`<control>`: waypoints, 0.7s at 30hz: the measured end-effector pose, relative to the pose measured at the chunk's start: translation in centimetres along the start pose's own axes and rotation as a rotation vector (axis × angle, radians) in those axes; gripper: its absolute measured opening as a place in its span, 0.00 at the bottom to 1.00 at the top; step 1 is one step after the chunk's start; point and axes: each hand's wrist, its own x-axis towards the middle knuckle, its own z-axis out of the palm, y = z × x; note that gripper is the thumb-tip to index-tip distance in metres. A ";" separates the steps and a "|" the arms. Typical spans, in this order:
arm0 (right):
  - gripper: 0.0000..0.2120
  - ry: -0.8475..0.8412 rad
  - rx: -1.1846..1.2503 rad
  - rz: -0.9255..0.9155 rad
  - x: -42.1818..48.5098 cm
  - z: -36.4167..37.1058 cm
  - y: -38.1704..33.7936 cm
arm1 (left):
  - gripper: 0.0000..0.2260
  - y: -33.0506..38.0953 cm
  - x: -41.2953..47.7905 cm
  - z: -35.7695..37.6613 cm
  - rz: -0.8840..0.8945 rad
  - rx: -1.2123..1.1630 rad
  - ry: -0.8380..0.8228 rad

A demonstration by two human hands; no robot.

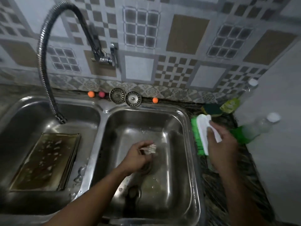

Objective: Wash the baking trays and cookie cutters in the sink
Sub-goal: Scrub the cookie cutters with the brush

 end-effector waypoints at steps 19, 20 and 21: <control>0.11 -0.348 -0.150 -0.505 -1.5 5.3 -4.9 | 0.17 5.9 -1.3 -3.0 0.107 -0.331 -0.035; 0.11 -0.335 -0.126 -0.517 -1.6 5.3 -5.1 | 0.17 6.0 -1.3 -2.8 0.111 -0.309 -0.051; 0.11 -0.338 -0.103 -0.533 -1.8 5.4 -5.4 | 0.16 6.2 -1.3 -2.7 0.122 -0.274 -0.072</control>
